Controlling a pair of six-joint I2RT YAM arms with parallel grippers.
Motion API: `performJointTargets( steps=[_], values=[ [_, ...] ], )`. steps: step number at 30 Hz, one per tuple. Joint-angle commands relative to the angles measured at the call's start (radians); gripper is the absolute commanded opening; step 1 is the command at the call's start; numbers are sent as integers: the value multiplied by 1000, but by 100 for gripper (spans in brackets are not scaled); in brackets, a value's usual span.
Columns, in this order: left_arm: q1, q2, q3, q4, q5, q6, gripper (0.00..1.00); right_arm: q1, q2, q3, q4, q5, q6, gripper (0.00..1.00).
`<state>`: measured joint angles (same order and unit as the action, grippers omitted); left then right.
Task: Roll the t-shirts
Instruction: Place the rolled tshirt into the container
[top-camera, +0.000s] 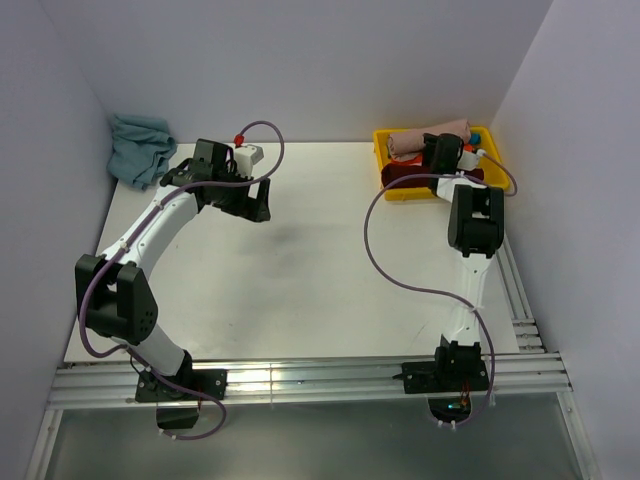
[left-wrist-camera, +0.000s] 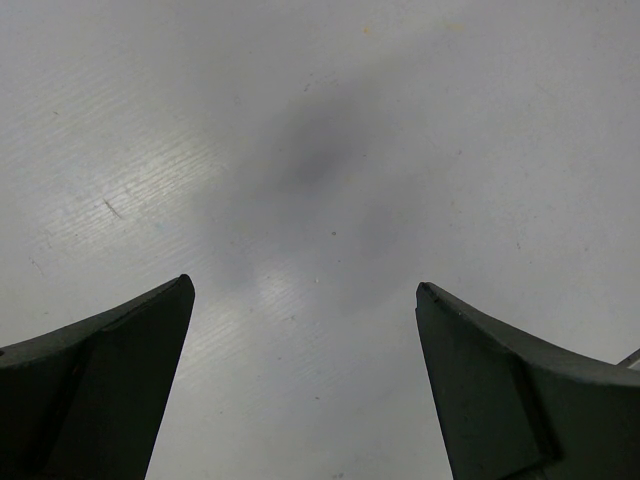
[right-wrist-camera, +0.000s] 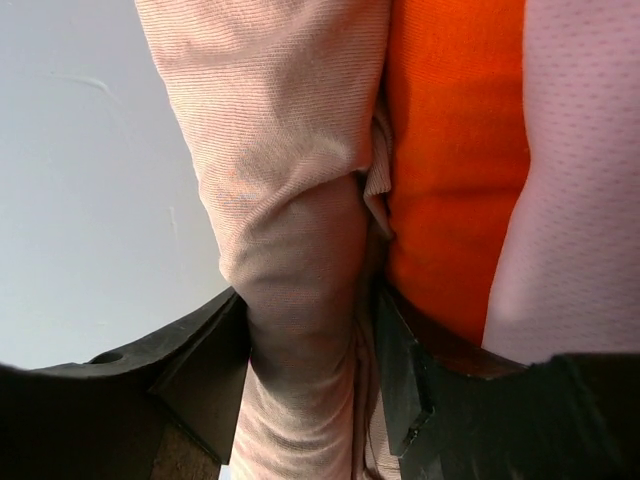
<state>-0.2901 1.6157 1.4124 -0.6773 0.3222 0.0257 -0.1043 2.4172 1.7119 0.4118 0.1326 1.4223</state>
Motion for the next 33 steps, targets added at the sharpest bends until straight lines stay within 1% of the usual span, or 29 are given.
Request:
performJointTargets(
  steps=[1, 7, 12, 17, 24, 29, 33],
  values=[
    [2, -14, 36, 16, 20, 8, 99, -17, -95, -38, -64, -19, 6, 57],
    [2, -13, 31, 16, 20, 6, 99, -28, -124, -44, -99, -44, 7, 61],
    [2, -10, 31, 21, 21, 5, 99, -41, -129, -18, -148, -67, 9, 62],
    [2, -4, 31, 22, 23, 6, 99, -49, -112, 37, -209, -85, 7, 62],
    [2, 0, 25, 27, 26, 8, 99, -55, -69, 141, -238, -128, -31, 62],
    [2, 3, 28, 27, 26, 10, 99, -57, -79, 100, -206, -128, -16, 62],
    [2, 6, 26, 27, 29, 11, 99, -60, -89, 94, -228, -128, -25, 63]
  ],
)
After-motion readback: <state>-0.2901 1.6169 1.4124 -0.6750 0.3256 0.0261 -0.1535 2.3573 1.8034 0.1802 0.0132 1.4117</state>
